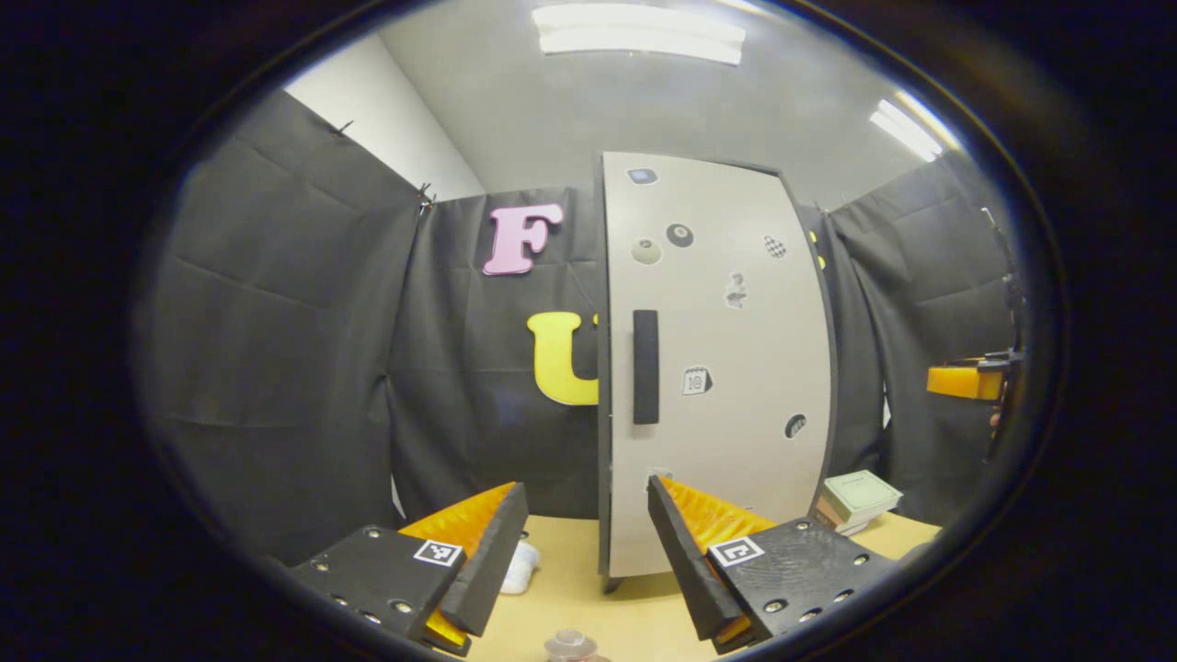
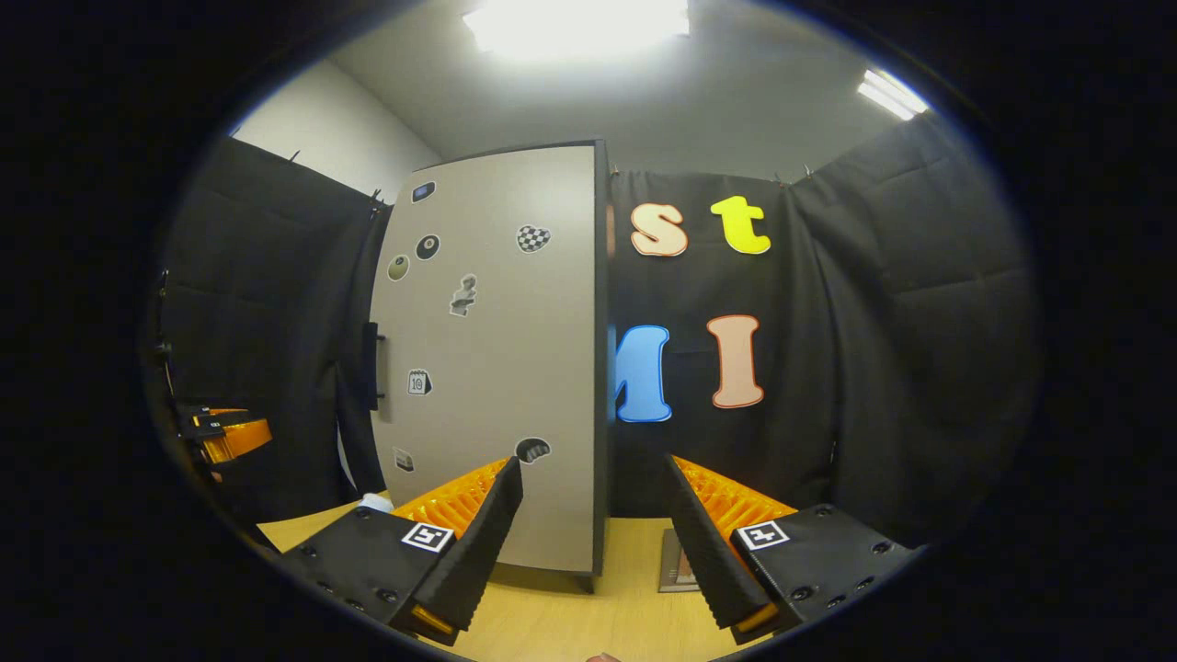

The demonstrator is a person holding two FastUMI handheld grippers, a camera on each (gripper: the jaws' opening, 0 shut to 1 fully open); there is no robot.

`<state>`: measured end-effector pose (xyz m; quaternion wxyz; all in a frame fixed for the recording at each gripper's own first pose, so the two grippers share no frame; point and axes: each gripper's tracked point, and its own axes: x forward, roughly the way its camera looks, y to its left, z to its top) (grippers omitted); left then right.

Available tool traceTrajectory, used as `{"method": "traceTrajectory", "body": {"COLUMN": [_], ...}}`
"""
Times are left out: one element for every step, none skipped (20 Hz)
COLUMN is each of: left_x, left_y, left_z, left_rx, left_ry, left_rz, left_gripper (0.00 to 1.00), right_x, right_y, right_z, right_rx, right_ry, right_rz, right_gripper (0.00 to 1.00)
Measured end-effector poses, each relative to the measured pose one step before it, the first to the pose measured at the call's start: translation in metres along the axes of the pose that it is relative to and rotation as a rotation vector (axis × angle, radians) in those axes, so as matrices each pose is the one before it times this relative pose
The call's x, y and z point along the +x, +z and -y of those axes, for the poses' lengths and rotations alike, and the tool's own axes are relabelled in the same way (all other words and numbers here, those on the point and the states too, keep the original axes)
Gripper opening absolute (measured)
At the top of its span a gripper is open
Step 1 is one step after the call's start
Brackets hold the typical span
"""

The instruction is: Open the cabinet door with the right hand, grasp the bottle in the cabinet with the left hand and place it on the coaster, then close the cabinet door with the right hand.

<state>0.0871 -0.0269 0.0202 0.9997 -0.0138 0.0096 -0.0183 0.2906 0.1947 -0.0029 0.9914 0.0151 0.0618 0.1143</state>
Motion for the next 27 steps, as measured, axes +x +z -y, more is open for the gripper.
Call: {"method": "traceTrajectory", "body": {"left_x": [-0.00293,-0.00334,-0.00357,-0.00459,-0.00415,-0.00297,-0.00205,-0.00200,-0.00316,-0.00196,-0.00166,-0.00084,-0.00127,-0.00201,-0.00291,-0.00254,-0.00266,-0.00286,-0.00271,-0.00342,-0.00249,-0.00242,-0.00222,-0.00258,-0.00285,-0.00256,-0.00240], "left_y": [-0.00061,-0.00024,0.00023,0.00114,0.00136,-0.00095,0.00021,0.00172,0.00260,0.00359,0.00293,0.00170,0.00208,0.00127,0.00015,0.00043,-0.00018,-0.00038,-0.00149,-0.00009,0.00069,0.00017,0.00049,-0.00027,-0.00027,0.00031,-0.00067], "left_z": [0.00717,0.00484,0.00162,0.00308,0.00191,0.00222,0.00153,-0.00109,-0.00249,-0.00308,-0.00314,-0.00292,-0.00424,-0.00606,-0.00458,-0.00392,-0.00379,-0.00432,-0.00489,-0.00353,-0.00343,-0.00309,-0.00202,-0.00252,-0.00470,-0.00333,-0.00271], "left_rx": [0.00506,0.00589,0.00449,0.00228,-0.00076,-0.00281,-0.00069,0.00395,0.01008,0.01044,0.00751,0.00488,0.00009,-0.00336,-0.00535,-0.00218,0.00111,0.00354,0.00398,0.00249,-0.00086,-0.00420,-0.00409,-0.00121,0.00160,0.00163,-0.00024], "left_ry": [0.00135,0.00790,0.00948,0.00685,0.00309,-0.00301,-0.00603,-0.00485,-0.00103,-0.00039,-0.00474,-0.00635,-0.00461,-0.00062,-0.00059,-0.00314,-0.00325,-0.00029,0.00077,-0.00065,-0.00083,-0.00150,-0.00181,-0.00031,0.00215,0.00119,0.00043], "left_rz": [-0.00326,-0.00348,-0.00273,-0.00044,0.00003,-0.00522,-0.00469,-0.00146,0.00417,0.00540,0.00242,0.00255,0.00381,0.00105,-0.00135,0.00125,0.00217,-0.00137,-0.00315,-0.00045,0.00270,0.00081,0.00114,0.00014,-0.00084,-0.00120,-0.00070], "left_gripper": [0.80,0.80,0.80,0.80,0.80,0.81,0.82,0.82,0.82,0.81,0.80,0.84,0.82,0.80,0.82,0.82,0.80,0.80,0.82,0.80,0.82,0.82,0.80,0.80,0.80,0.82,0.83], "right_x": [-0.00620,-0.00674,-0.00519,0.00337,-0.00009,-0.00085,-0.00205,-0.00234,-0.00227,-0.00208,-0.00272,-0.00370,-0.00297,-0.00270,-0.00187,-0.00110,-0.00262,-0.00272,-0.00230,-0.00257,-0.00264,-0.00179,-0.00218,-0.00150,-0.00171,-0.00281,-0.00243], "right_y": [-0.00198,-0.00234,-0.00259,-0.00309,-0.00346,-0.00375,-0.00189,-0.00163,0.00050,-0.00048,0.00047,0.00036,0.00145,0.00046,0.00086,0.00078,0.00112,0.00010,0.00067,0.00063,0.00095,0.00145,0.00108,-0.00010,0.00120,-0.00023,0.00016], "right_z": [0.01027,0.00994,0.00782,0.00241,0.00335,0.00357,0.00114,0.00003,-0.00119,-0.00054,-0.00080,-0.00268,-0.00393,-0.00535,-0.00444,-0.00402,-0.00329,-0.00437,-0.00337,-0.00308,-0.00210,-0.00298,-0.00268,-0.00315,-0.00219,-0.00200,-0.00218], "right_rx": [0.00327,0.00402,0.00417,0.00189,0.00086,0.00099,0.00287,0.00391,0.00046,-0.00361,-0.00303,0.00130,0.00507,0.00588,0.00275,-0.00124,-0.00232,-0.00211,-0.00317,-0.00511,-0.00579,-0.00462,-0.00395,-0.00316,-0.00298,-0.00162,-0.00041], "right_ry": [-0.00839,-0.00665,-0.00256,0.00055,-0.00485,-0.01003,-0.00790,-0.00606,-0.00577,-0.00986,-0.01108,-0.00905,-0.00326,0.00000,-0.00014,-0.00447,-0.00500,-0.00169,0.00032,-0.00280,-0.00297,-0.00174,0.00000,-0.00091,-0.00107,-0.00099,0.00118], "right_rz": [0.00150,-0.00006,-0.00174,-0.00426,-0.00504,-0.00754,-0.00432,0.00335,0.00660,0.00847,0.00415,0.00518,0.00327,0.00264,0.00199,0.00472,0.00465,0.00276,0.00278,0.00320,0.00260,0.00375,0.00443,0.00383,0.00173,0.00150,0.00110], "right_gripper": [0.96,0.96,0.96,0.96,0.96,0.91,0.96,0.96,0.96,0.96,0.96,0.96,0.96,0.96,0.96,0.96,0.96,0.96,0.96,0.96,0.96,0.96,0.96,0.96,0.96,0.96,0.96]}}
